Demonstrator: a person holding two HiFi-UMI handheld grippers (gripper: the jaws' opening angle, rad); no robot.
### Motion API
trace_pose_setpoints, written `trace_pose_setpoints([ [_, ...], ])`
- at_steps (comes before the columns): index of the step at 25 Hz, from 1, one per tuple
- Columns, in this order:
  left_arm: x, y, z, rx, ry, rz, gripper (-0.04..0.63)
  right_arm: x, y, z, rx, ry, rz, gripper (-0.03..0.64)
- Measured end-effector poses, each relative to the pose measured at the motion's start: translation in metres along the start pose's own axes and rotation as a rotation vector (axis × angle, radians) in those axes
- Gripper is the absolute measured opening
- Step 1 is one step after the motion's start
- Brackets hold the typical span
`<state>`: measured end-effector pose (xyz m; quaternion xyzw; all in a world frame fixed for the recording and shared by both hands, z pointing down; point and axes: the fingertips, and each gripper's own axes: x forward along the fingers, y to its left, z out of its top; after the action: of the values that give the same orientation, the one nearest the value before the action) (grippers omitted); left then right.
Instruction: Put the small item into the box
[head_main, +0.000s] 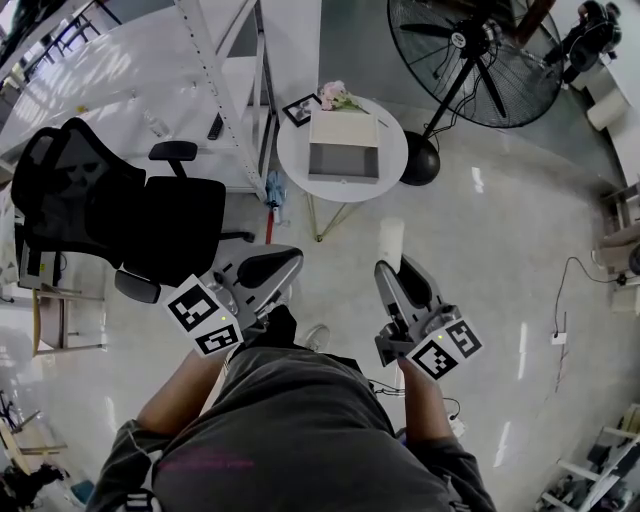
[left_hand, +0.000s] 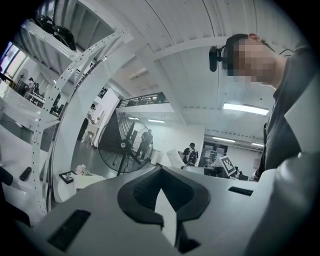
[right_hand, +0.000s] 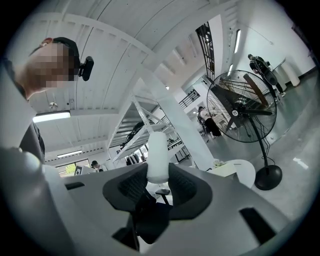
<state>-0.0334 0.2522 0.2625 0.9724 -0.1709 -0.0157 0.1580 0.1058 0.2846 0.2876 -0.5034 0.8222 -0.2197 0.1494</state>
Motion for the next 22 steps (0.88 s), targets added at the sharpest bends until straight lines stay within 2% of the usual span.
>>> trace_pose_setpoints([
  [12, 0.034, 0.035, 0.003, -0.013, 0.010, -0.025, 0.014, 0.030, -0.033, 0.008, -0.001, 0.013, -0.025, 0.135],
  [22, 0.064, 0.113, 0.011, -0.052, 0.028, -0.050, 0.014, 0.102, -0.072, 0.009, 0.011, 0.043, -0.064, 0.135],
])
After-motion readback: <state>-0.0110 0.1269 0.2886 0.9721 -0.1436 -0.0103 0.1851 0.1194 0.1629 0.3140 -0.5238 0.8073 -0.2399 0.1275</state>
